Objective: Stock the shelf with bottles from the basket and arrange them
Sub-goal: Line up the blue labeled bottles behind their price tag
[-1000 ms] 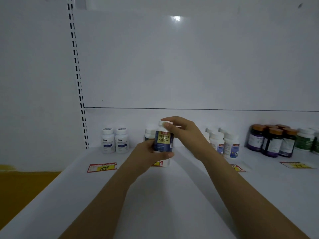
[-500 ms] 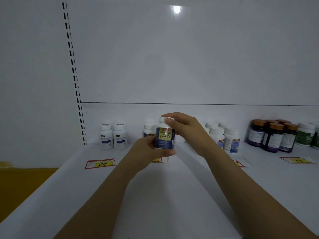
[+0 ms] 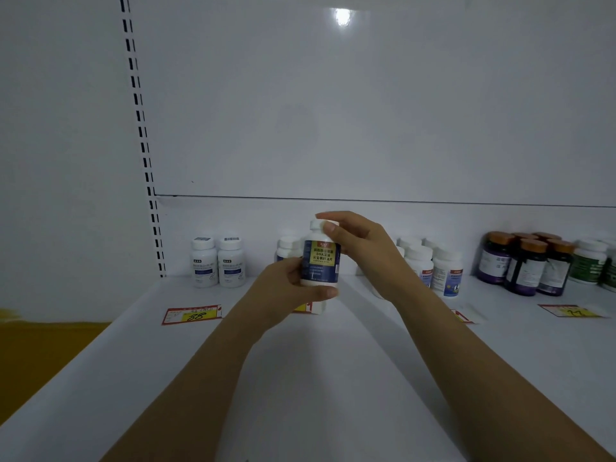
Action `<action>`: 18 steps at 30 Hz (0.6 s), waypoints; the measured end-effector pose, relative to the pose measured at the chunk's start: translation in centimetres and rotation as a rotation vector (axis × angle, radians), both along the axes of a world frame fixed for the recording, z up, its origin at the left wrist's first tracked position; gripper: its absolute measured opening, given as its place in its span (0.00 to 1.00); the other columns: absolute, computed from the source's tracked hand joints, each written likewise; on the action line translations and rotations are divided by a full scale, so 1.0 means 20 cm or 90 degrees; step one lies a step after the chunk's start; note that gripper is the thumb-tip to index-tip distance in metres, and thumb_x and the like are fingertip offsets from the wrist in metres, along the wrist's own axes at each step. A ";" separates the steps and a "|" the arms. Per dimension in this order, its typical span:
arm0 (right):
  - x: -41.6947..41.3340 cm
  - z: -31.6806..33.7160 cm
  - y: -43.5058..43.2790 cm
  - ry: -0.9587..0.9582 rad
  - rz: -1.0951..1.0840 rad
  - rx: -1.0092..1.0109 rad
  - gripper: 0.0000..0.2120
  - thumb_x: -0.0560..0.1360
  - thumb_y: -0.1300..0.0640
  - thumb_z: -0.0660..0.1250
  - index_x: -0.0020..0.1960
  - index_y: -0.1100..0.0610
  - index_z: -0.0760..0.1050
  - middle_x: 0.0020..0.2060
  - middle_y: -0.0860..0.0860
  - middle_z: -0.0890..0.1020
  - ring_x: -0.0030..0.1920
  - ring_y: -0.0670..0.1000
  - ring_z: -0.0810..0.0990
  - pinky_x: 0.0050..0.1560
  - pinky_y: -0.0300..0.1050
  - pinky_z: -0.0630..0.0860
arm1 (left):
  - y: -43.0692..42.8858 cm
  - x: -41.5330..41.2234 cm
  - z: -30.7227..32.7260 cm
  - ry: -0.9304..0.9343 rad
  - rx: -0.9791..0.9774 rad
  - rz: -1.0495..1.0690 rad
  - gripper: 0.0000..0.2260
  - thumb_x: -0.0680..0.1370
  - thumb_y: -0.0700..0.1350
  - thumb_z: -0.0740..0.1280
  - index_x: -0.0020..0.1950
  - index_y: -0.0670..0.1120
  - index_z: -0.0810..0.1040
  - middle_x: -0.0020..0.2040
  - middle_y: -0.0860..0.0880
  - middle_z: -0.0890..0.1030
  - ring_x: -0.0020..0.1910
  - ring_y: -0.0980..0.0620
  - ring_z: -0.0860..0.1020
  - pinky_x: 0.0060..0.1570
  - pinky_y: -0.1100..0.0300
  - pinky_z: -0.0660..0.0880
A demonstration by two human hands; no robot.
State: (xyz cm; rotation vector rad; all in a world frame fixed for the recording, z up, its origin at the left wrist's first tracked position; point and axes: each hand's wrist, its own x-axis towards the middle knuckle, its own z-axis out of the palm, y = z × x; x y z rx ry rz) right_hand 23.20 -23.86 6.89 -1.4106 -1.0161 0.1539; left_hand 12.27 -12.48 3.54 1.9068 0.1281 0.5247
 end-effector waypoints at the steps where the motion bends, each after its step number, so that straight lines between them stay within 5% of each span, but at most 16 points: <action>1: 0.00 0.00 0.01 0.010 -0.006 -0.006 0.11 0.77 0.51 0.65 0.59 0.48 0.76 0.51 0.47 0.82 0.50 0.45 0.82 0.52 0.38 0.79 | 0.01 0.01 -0.01 -0.011 0.013 0.027 0.17 0.70 0.45 0.75 0.56 0.53 0.74 0.47 0.57 0.80 0.43 0.62 0.79 0.35 0.76 0.73; 5: 0.01 0.00 0.04 0.028 -0.067 -0.068 0.19 0.73 0.44 0.69 0.60 0.51 0.73 0.54 0.49 0.80 0.50 0.47 0.81 0.53 0.41 0.79 | 0.01 0.03 -0.04 -0.056 0.100 0.144 0.21 0.68 0.49 0.76 0.56 0.53 0.71 0.48 0.57 0.78 0.44 0.60 0.78 0.38 0.75 0.71; 10: 0.03 0.01 0.02 0.087 -0.047 -0.012 0.14 0.75 0.54 0.69 0.60 0.54 0.75 0.53 0.53 0.81 0.49 0.47 0.81 0.44 0.34 0.79 | -0.01 0.04 -0.03 -0.023 0.034 0.085 0.19 0.70 0.49 0.74 0.56 0.53 0.69 0.49 0.57 0.78 0.44 0.61 0.76 0.36 0.74 0.70; 13: 0.03 0.01 0.01 0.102 0.021 -0.007 0.15 0.77 0.56 0.65 0.63 0.56 0.74 0.54 0.54 0.81 0.52 0.49 0.81 0.49 0.37 0.79 | -0.02 0.04 -0.03 -0.008 0.017 0.061 0.14 0.73 0.47 0.72 0.54 0.54 0.71 0.46 0.57 0.77 0.42 0.62 0.75 0.32 0.77 0.70; 18: -0.02 0.01 0.04 0.046 -0.004 -0.061 0.18 0.75 0.46 0.66 0.62 0.51 0.74 0.56 0.51 0.80 0.55 0.48 0.80 0.52 0.40 0.79 | -0.02 0.05 -0.05 -0.036 0.051 0.152 0.20 0.68 0.48 0.76 0.53 0.50 0.69 0.44 0.55 0.75 0.41 0.59 0.75 0.29 0.73 0.70</action>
